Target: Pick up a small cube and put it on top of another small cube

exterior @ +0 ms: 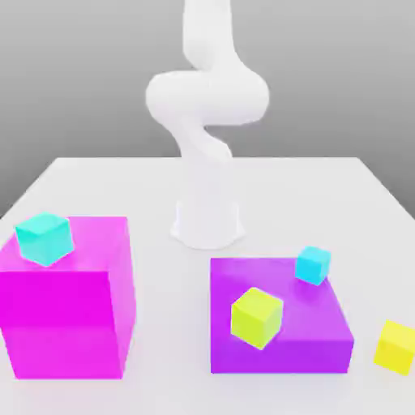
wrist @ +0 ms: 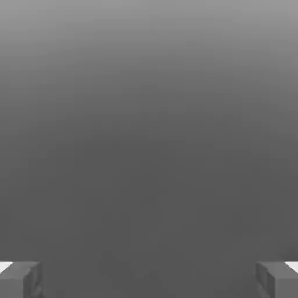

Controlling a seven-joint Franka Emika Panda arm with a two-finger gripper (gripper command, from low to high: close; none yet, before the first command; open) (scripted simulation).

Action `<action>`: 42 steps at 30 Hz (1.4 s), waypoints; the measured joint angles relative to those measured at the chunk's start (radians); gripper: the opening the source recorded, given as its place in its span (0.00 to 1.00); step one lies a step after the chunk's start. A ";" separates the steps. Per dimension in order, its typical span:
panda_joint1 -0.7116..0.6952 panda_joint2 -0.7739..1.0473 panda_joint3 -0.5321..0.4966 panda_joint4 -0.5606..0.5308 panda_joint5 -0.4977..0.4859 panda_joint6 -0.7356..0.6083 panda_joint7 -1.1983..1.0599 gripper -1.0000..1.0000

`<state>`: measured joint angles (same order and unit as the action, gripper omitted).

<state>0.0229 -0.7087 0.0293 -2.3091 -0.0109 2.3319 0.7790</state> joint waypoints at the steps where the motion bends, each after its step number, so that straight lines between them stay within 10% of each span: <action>1: 0.010 0.039 0.013 -0.004 -0.005 0.014 -0.009 0.50; 31: 0.360 1.132 0.212 -0.070 -0.269 0.449 -0.119 0.50; 32: 0.374 1.162 0.194 -0.064 -0.284 0.472 -0.107 0.00; 42: 0.341 1.079 0.239 -0.083 -0.234 0.408 -0.145 0.00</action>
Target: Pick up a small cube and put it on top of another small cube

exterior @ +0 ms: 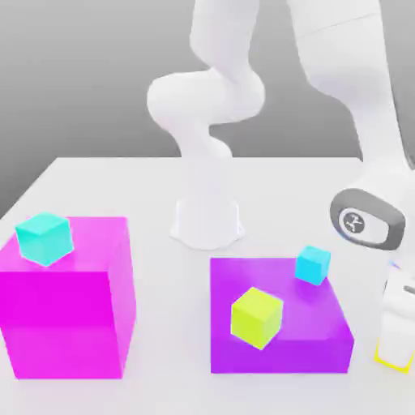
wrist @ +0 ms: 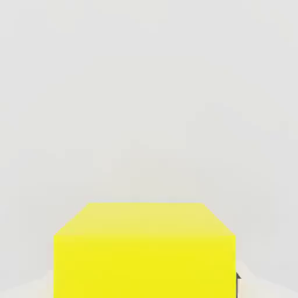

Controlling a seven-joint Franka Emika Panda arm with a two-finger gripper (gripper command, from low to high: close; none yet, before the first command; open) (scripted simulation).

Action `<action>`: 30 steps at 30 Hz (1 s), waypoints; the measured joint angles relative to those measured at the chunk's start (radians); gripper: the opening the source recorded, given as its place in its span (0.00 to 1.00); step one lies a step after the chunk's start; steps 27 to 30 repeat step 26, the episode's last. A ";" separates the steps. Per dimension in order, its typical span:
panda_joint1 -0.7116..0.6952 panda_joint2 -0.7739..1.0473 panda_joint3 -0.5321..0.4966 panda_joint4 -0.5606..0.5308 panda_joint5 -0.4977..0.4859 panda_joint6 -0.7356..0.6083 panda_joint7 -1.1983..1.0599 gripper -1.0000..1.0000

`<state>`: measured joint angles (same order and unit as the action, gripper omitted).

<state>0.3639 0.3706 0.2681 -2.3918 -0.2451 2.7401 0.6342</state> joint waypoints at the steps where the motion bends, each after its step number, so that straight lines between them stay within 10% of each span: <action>1: -0.011 -0.035 0.016 -0.008 0.023 -0.027 -0.017 0.00; 18: -0.604 -0.621 -0.396 0.034 0.173 -0.630 0.225 0.00; 22: -0.675 -0.634 -0.463 -0.022 0.189 -0.585 0.257 0.00; 23: -0.679 -0.623 -0.466 -0.041 0.191 -0.556 0.257 1.00; 30: -0.679 -0.623 -0.466 -0.041 0.191 -0.556 0.257 1.00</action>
